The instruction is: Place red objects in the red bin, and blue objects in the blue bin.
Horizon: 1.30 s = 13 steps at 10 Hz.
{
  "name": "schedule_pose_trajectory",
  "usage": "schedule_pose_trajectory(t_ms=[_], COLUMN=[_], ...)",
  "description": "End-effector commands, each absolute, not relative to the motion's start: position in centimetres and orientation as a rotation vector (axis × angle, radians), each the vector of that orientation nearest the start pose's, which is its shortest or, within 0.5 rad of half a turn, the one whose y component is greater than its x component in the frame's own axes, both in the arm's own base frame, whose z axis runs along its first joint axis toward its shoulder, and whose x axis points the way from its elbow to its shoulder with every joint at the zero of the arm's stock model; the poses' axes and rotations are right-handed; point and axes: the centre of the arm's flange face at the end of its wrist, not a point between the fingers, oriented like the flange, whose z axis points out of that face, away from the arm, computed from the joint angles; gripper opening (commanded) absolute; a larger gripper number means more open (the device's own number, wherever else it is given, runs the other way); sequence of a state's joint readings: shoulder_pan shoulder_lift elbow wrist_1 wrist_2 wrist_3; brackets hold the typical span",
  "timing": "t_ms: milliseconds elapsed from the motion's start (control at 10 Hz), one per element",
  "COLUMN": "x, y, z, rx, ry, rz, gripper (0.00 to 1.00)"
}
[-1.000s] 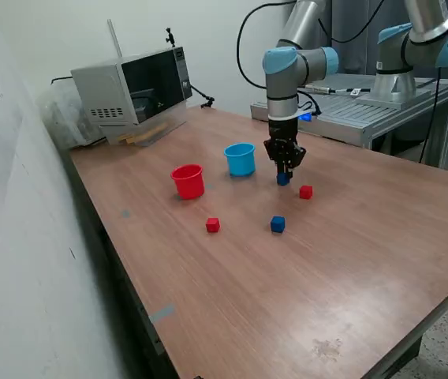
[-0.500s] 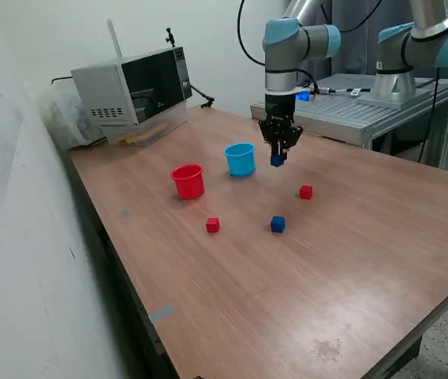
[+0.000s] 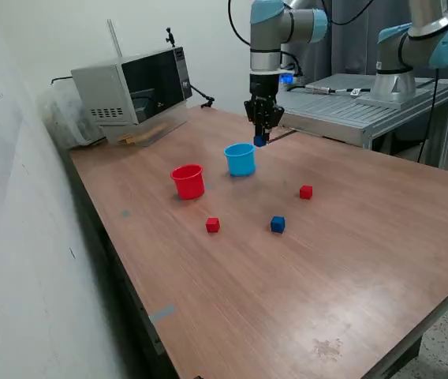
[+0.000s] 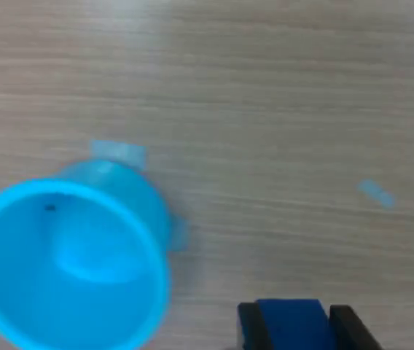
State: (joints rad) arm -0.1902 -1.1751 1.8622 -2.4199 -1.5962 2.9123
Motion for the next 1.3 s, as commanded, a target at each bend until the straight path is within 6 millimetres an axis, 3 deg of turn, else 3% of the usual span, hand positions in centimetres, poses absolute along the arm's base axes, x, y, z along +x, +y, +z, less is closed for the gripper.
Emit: schedule_pose_trajectory(t_ms=[0,1100,1200], x=[-59.4,-59.5,-59.3], y=[3.8,4.0,5.7], z=[22.9,22.4,22.5], rx=[-2.230,-2.241,-2.208], ry=[2.283,2.273,2.301], rz=[0.252,0.244,0.251], gripper=[0.00,0.00,0.00])
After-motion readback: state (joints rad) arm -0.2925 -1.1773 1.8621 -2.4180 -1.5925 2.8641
